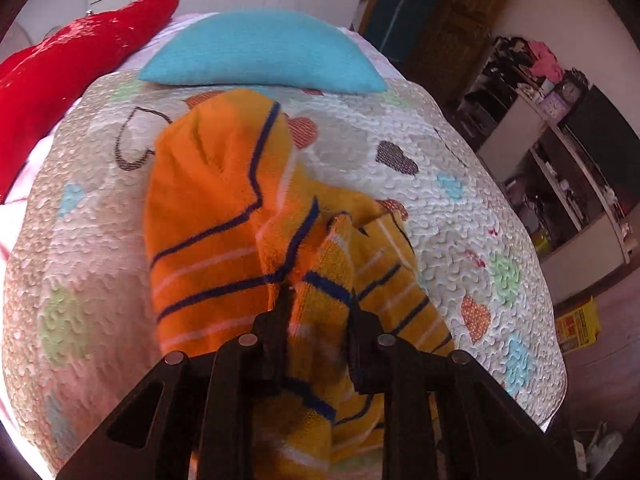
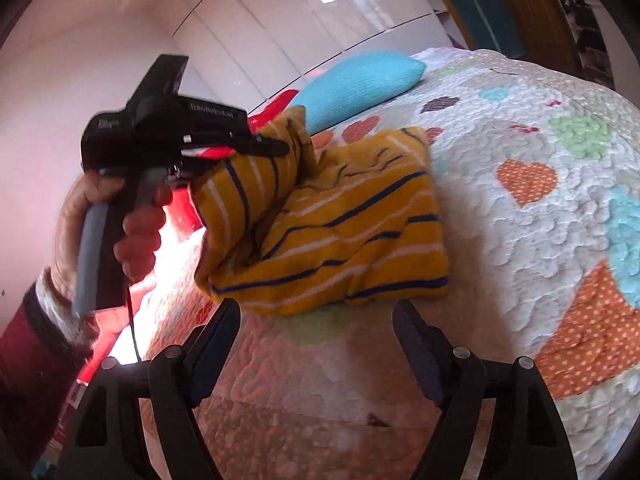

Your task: Fold small clothes

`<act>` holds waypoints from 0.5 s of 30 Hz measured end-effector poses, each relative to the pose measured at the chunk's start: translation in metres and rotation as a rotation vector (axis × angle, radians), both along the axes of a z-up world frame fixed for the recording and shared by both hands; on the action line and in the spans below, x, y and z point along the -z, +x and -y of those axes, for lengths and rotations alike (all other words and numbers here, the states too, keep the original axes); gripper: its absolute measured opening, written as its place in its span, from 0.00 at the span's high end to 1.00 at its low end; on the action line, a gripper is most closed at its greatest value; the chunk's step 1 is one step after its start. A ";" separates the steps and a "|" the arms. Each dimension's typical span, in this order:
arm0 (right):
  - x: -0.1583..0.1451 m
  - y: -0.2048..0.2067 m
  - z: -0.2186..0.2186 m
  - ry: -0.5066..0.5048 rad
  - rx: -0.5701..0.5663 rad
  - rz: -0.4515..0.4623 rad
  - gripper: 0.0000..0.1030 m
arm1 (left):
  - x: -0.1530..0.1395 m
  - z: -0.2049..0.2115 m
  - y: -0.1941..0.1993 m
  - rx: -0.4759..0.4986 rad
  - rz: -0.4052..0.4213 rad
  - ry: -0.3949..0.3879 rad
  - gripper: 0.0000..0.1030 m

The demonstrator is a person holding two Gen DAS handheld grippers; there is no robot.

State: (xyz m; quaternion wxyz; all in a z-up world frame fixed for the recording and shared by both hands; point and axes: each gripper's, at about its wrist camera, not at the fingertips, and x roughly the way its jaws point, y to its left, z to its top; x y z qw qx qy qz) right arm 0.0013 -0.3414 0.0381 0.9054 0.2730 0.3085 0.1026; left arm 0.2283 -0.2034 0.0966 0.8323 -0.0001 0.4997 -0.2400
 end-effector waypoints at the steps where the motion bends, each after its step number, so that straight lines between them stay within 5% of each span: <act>1: 0.000 -0.001 0.014 0.030 0.031 -0.003 0.19 | 0.010 0.015 0.000 0.017 -0.016 0.005 0.78; 6: 0.003 -0.004 0.061 0.109 0.154 -0.016 0.19 | 0.033 0.047 -0.006 0.039 -0.074 -0.076 0.76; 10: 0.009 -0.002 0.072 0.137 0.175 -0.044 0.18 | 0.015 0.036 -0.013 0.056 -0.127 -0.227 0.54; 15: 0.004 -0.003 0.063 0.114 0.137 -0.014 0.18 | -0.015 0.006 -0.049 0.078 -0.057 -0.241 0.38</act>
